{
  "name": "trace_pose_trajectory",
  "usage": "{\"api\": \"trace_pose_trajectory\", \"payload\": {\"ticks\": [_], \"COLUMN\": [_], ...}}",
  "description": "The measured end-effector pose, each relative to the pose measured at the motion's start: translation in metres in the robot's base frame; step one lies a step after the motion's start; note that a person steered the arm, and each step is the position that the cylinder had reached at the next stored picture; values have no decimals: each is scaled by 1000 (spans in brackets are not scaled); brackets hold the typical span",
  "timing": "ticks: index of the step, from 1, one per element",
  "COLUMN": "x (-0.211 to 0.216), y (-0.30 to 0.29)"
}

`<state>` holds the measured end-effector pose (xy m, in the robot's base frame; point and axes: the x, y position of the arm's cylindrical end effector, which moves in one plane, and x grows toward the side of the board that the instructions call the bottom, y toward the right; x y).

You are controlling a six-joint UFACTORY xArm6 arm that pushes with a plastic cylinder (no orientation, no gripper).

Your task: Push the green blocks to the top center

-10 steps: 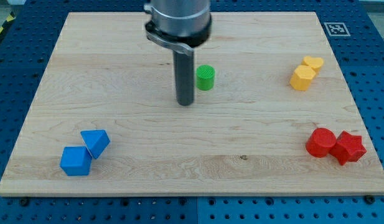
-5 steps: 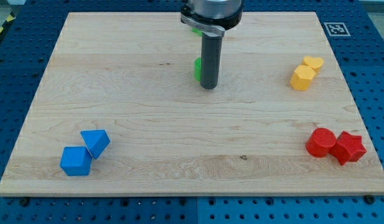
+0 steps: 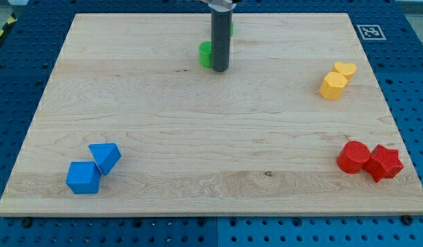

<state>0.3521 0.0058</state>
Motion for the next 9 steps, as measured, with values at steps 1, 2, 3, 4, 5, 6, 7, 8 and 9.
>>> {"api": "trace_pose_trajectory", "payload": {"ticks": [1,2,3,4,5,6,7,8,9], "x": [0,0,-2,-12,-24,-35,-44,-51,-61], "y": [-16,-26,-31,-31,-31,-31,-31,-31,-31]}}
